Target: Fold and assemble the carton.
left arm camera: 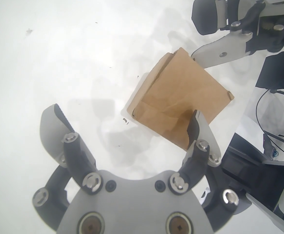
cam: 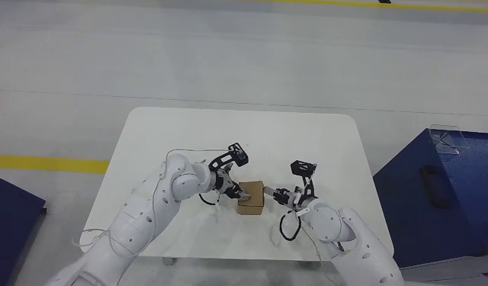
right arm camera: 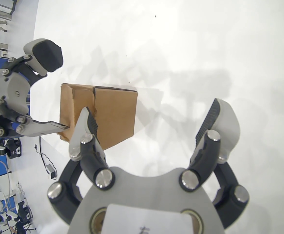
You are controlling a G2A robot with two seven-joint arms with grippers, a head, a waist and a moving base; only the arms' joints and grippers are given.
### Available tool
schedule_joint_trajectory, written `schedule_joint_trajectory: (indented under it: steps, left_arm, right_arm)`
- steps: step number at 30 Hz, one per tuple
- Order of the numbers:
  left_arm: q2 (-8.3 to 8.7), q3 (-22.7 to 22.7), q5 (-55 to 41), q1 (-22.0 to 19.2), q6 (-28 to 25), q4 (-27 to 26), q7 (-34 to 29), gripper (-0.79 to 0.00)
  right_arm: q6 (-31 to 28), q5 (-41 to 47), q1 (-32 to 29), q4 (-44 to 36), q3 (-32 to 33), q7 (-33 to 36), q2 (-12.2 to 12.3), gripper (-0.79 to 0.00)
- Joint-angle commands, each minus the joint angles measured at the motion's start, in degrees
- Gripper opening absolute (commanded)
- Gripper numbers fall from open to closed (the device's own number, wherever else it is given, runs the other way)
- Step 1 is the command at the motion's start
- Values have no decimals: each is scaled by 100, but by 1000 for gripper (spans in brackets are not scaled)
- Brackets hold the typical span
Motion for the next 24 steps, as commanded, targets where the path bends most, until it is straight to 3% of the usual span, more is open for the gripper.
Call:
schedule_joint_trajectory:
  steps: [1,16,24]
  left_arm:
    - [-5,4,5,-7,-4,15,2,0]
    - [33,-122,51,63,-74,-47,99,0]
    - [202,-591,69,243,-524,-407,633,0]
  right_arm:
    - [-29,100,-36,-72,62,23,3,0]
    - [81,-186,61,104,-207,48,-63,0]
    - [234,-115,5,-80,-90,104,-70,0]
